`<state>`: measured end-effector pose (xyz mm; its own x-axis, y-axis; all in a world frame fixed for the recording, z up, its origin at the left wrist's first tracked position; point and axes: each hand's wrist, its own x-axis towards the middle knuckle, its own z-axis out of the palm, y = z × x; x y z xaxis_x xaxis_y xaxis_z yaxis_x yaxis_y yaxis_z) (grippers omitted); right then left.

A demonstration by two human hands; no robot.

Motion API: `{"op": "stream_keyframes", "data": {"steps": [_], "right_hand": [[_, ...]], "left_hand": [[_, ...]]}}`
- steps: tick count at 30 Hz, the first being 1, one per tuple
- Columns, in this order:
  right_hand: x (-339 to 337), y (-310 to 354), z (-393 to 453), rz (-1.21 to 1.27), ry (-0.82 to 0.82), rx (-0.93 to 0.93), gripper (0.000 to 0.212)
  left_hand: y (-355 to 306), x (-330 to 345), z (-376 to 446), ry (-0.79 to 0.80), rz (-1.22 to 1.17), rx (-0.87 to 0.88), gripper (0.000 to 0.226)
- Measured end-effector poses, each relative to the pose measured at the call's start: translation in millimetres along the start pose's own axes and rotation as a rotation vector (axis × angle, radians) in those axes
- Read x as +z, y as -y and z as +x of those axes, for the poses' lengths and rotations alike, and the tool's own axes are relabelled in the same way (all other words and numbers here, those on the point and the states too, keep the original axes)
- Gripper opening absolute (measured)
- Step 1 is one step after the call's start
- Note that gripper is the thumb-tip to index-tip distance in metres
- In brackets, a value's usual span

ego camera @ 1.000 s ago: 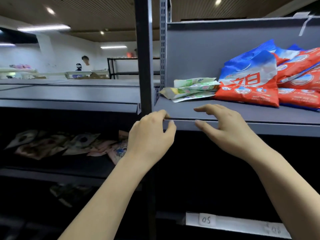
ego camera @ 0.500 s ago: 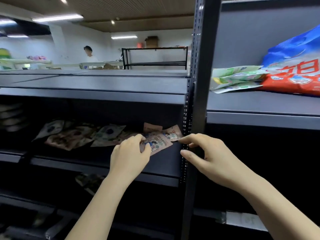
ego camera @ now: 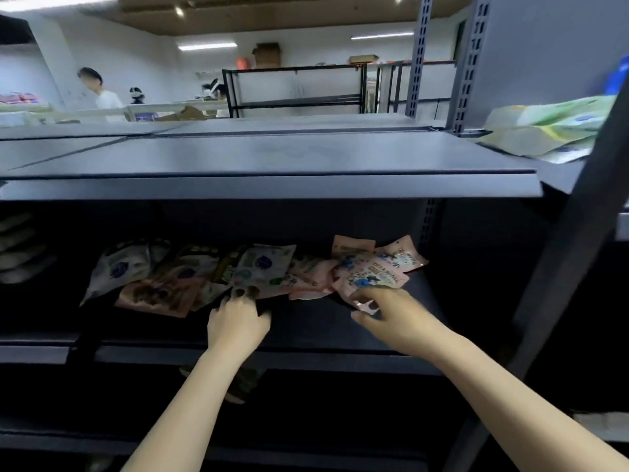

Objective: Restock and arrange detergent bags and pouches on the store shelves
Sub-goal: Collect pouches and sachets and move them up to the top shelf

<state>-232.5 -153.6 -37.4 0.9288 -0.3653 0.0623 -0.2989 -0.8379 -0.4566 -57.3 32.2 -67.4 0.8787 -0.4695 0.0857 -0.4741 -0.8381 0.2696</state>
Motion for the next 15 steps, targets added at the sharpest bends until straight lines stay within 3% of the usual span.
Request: {"op": "stream_keyframes", "data": {"steps": [8,15], "right_hand": [[45.8,27.0,56.0,-0.032,0.122,0.146,0.047],[68.2,26.4,85.7,-0.087,0.157,0.18,0.032]], "left_hand": [[59.3,30.0,84.9,-0.013,-0.047,0.091,0.047],[71.9,62.1,132.4,-0.061,0.093,0.193,0.063]]}}
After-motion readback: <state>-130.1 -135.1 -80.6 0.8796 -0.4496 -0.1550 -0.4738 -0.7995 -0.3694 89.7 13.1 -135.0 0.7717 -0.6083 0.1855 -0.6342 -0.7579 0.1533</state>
